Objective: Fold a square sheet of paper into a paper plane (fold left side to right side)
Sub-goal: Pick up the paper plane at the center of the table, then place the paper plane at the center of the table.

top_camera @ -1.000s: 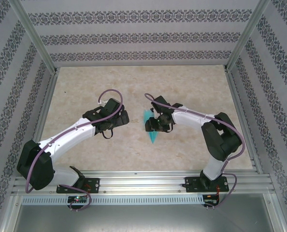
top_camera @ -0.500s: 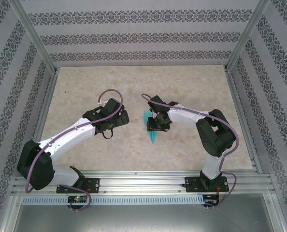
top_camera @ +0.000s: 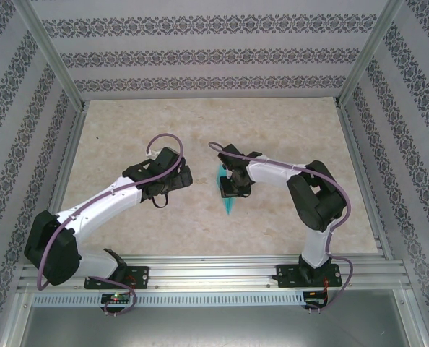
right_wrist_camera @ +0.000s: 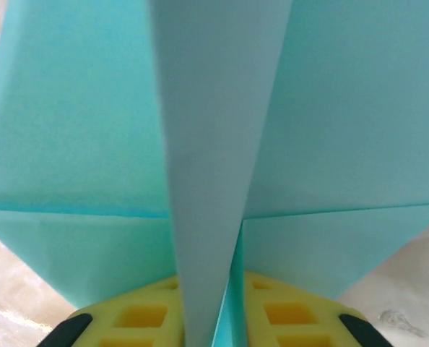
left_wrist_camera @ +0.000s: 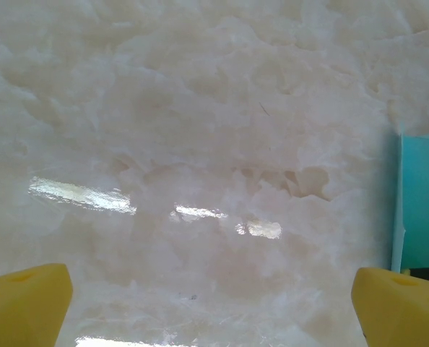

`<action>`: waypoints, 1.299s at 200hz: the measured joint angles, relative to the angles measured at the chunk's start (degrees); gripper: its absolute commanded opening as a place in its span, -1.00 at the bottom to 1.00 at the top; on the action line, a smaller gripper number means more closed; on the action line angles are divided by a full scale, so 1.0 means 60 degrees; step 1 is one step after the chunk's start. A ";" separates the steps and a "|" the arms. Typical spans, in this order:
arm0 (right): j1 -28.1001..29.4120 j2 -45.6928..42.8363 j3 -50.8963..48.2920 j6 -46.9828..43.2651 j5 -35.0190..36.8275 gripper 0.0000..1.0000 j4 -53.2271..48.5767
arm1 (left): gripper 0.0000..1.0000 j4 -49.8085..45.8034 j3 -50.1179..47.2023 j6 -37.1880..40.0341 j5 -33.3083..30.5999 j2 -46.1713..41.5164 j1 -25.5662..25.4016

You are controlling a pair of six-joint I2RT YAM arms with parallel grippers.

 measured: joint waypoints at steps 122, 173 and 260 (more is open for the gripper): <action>-0.1504 0.1581 0.3938 -0.1370 0.0503 -0.93 -0.1545 | 1.00 -0.0248 0.0000 0.0044 -0.0284 -0.0510 0.0000; -0.2065 0.3508 0.6087 -0.1577 0.1166 -0.88 -0.2477 | 1.00 -0.0255 0.0000 0.0084 -0.0280 -0.0539 0.0000; -0.2062 0.3767 0.6572 -0.1537 0.1242 -0.76 -0.2998 | 1.00 -0.0280 -0.0029 0.0219 -0.0280 -0.0539 0.0000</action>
